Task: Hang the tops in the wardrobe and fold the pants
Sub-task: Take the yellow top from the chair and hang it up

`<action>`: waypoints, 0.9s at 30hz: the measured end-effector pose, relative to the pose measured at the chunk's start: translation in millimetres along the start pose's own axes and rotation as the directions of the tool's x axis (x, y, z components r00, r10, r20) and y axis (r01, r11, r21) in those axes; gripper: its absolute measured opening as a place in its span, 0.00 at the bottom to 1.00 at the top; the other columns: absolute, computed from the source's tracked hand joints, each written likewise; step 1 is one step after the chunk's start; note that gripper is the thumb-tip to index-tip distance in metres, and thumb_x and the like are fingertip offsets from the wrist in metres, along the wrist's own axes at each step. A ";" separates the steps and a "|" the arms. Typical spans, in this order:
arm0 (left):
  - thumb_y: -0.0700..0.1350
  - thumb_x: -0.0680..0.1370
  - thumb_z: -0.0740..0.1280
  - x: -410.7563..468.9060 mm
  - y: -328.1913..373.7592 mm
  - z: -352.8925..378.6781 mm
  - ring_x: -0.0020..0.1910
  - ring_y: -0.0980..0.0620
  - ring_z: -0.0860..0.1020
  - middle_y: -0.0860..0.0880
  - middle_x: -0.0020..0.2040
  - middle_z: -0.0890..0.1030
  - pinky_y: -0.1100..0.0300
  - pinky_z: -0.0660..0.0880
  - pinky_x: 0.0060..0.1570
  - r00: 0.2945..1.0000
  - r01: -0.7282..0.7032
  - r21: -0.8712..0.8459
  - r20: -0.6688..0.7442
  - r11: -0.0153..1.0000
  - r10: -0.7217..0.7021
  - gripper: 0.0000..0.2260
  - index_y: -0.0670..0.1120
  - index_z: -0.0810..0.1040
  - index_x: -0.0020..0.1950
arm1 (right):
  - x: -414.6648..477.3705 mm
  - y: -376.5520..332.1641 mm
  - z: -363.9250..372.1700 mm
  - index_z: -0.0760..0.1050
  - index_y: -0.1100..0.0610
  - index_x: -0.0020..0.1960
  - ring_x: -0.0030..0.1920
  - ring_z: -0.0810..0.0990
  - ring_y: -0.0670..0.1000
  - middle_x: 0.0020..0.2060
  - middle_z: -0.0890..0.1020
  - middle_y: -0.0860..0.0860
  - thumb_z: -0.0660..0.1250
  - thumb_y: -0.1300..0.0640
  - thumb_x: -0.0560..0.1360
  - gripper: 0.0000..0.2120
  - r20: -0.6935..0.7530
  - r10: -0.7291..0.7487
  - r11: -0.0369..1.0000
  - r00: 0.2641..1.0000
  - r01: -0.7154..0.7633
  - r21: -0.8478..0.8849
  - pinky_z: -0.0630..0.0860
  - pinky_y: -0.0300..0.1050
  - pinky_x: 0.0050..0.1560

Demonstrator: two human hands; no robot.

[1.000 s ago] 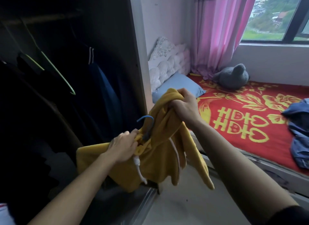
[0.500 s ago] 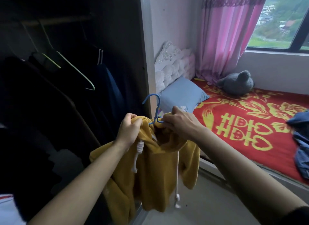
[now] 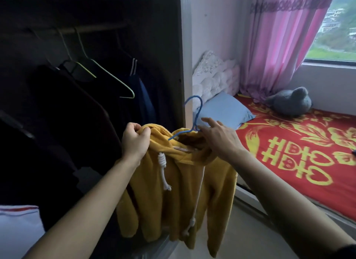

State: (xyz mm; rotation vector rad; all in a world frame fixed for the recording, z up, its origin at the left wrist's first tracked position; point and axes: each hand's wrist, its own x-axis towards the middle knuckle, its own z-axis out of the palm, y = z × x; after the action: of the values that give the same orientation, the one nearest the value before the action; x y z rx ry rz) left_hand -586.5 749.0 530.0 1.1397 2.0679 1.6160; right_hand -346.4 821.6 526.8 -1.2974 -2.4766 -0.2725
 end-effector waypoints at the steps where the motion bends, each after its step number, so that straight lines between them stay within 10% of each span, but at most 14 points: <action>1: 0.46 0.74 0.66 0.6 -0.1 -4.1 0.39 0.52 0.76 0.49 0.44 0.78 0.58 0.72 0.36 1.000 -0.014 -0.009 0.022 1.000 0.014 0.09 0.46 0.74 0.53 | 2.1 -6.2 -1.2 0.68 0.45 0.71 0.65 0.75 0.56 0.74 0.66 0.50 0.63 0.52 0.82 0.18 -0.042 -0.028 0.999 0.999 0.029 0.035 0.82 0.54 0.49; 6: 0.40 0.72 0.71 -2.1 8.9 -29.8 0.33 0.55 0.76 0.48 0.36 0.78 0.61 0.74 0.33 0.980 -0.186 -0.116 0.045 0.976 0.192 0.09 0.45 0.73 0.48 | 19.2 -19.0 -0.3 0.73 0.43 0.68 0.70 0.66 0.53 0.70 0.70 0.48 0.61 0.43 0.80 0.17 0.057 -0.181 0.983 0.982 0.182 -0.007 0.71 0.50 0.65; 11: 0.65 0.79 0.59 0.0 0.5 -63.7 0.41 0.54 0.78 0.50 0.41 0.80 0.58 0.73 0.41 0.988 -0.126 0.077 0.094 0.989 0.118 0.21 0.47 0.75 0.50 | 35.0 -30.3 -19.0 0.77 0.46 0.61 0.55 0.76 0.51 0.59 0.74 0.47 0.53 0.42 0.83 0.17 -0.049 -0.177 0.970 0.983 0.182 0.161 0.79 0.52 0.47; 15: 0.63 0.80 0.55 22.5 -14.3 -89.9 0.51 0.50 0.78 0.54 0.50 0.80 0.52 0.73 0.50 0.988 -0.111 0.395 -0.052 0.912 0.143 0.22 0.49 0.73 0.63 | 45.7 -54.2 -36.9 0.78 0.48 0.59 0.46 0.79 0.50 0.54 0.77 0.46 0.56 0.44 0.83 0.15 -0.166 -0.215 0.939 0.962 0.250 0.234 0.79 0.51 0.42; 19: 0.68 0.79 0.52 31.5 -20.9 -103.6 0.55 0.53 0.76 0.54 0.54 0.79 0.55 0.70 0.58 0.945 0.075 0.230 0.295 0.970 -0.143 0.26 0.53 0.80 0.57 | 57.5 -78.8 -47.7 0.81 0.51 0.52 0.45 0.78 0.48 0.48 0.78 0.45 0.60 0.45 0.82 0.14 -0.163 -0.207 0.876 0.965 0.256 0.408 0.77 0.49 0.42; 27: 0.69 0.77 0.55 53.0 -40.7 -152.7 0.44 0.46 0.82 0.42 0.41 0.83 0.49 0.77 0.51 0.998 0.001 0.161 0.068 0.987 -0.012 0.30 0.44 0.81 0.46 | 78.9 -146.3 -79.9 0.81 0.62 0.53 0.46 0.86 0.52 0.45 0.86 0.58 0.68 0.58 0.79 0.09 0.342 -0.262 0.305 0.902 -0.259 0.916 0.84 0.52 0.49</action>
State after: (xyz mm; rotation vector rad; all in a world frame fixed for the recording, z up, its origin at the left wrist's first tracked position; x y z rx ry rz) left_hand -735.4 679.2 557.0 1.2199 2.1875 1.4076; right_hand -492.7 773.4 628.1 -0.7711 -2.1442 1.5020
